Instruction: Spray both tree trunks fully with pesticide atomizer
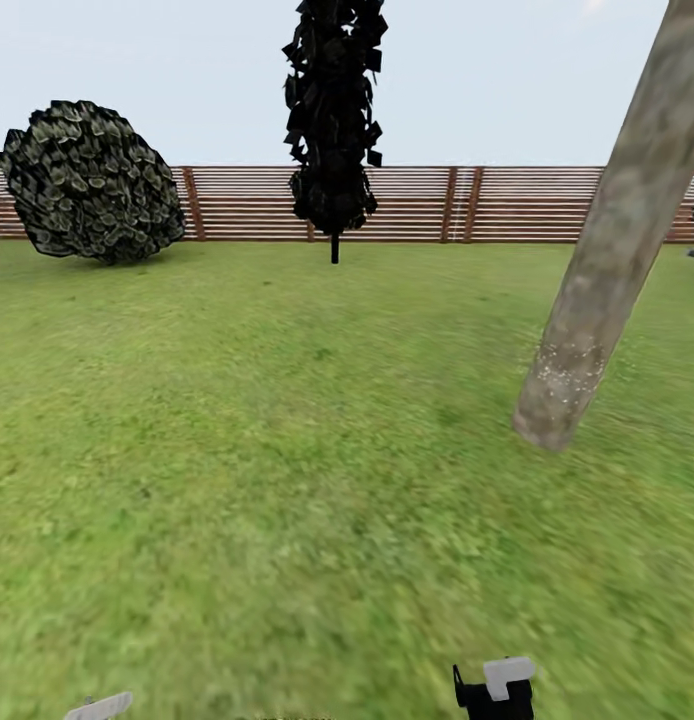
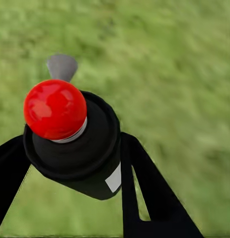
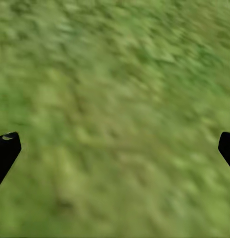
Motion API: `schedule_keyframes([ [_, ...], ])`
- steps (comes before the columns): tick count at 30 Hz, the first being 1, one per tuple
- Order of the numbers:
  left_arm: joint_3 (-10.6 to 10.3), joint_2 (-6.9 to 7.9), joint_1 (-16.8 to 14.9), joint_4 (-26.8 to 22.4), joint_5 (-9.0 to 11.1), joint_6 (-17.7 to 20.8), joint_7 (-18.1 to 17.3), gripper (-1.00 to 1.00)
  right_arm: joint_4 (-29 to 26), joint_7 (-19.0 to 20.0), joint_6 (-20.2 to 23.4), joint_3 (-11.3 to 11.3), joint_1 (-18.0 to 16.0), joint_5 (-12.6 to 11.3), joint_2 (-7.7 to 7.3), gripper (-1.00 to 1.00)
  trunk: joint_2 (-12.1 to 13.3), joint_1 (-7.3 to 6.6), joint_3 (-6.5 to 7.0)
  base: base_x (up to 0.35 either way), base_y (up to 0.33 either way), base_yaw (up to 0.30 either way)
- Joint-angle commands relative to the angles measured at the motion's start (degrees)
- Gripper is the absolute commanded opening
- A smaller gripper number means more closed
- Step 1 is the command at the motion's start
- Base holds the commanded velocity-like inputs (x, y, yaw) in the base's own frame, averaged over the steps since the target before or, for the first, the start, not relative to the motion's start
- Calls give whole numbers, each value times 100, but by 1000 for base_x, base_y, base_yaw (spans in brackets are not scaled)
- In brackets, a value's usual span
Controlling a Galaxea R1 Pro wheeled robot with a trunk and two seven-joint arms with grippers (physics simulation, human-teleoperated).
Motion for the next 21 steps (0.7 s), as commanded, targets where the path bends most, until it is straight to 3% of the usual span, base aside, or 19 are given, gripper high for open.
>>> schedule_keyframes([
  [1, 52, -1, -6, 5, -35, -16, -32, -100, 2, -41, -11, -23, -2, 62, 1, 100, -2, -1, -9, 0, 0, 279],
  [21, 52, -1, -6, 10, -35, -15, -33, -100, 27, -41, -11, -23, -2, 70, 1, 100, -2, -1, -50, 0, 0, 279],
])
